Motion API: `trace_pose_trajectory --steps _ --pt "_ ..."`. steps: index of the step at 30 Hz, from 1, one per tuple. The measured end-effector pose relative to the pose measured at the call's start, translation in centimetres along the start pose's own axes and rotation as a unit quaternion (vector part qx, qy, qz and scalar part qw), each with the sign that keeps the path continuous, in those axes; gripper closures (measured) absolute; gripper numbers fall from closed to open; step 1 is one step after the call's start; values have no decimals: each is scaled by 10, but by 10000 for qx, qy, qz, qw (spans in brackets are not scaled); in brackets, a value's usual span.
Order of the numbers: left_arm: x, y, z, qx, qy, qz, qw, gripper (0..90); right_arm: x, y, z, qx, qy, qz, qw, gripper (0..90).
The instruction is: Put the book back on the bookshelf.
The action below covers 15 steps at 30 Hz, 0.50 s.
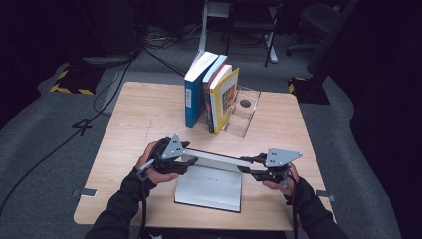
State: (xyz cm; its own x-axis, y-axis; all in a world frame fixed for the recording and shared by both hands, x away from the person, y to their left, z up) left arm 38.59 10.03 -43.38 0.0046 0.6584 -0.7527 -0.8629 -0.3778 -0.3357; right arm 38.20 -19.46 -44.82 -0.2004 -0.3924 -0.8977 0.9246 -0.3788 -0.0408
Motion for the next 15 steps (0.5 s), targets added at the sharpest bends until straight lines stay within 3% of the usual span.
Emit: trace_pose_trajectory --steps 3,5,8,9,15 --pt "2 -2 2 16 34 77 10000 373 -3 -5 -3 64 19 106 9999 702" --pt "0 -1 6 178 209 54 9996 342 -3 -8 -4 97 9 113 9999 702" --pt "-5 1 11 128 391 28 9991 316 -4 -11 -7 186 -35 214 9996 701" --pt "-9 3 15 207 580 39 9981 316 -4 -11 -7 186 -35 214 9996 701" --pt "-26 21 14 128 420 -317 9985 281 -6 -16 -10 272 -86 258 9993 698"
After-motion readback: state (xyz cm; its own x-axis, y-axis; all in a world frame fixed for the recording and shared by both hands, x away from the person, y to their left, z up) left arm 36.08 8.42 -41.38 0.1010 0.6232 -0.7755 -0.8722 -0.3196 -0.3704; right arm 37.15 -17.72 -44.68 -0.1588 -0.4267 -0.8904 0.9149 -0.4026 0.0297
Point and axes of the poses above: each handheld gripper's, and its own axes: z roughly backward along the jaws, x roughly out of its underside, y roughly to its right, the point moved 4 cm from there along -z, roughly forward along the jaws, and after that the axes turned 12 degrees about -z, right-handed, at the moved point
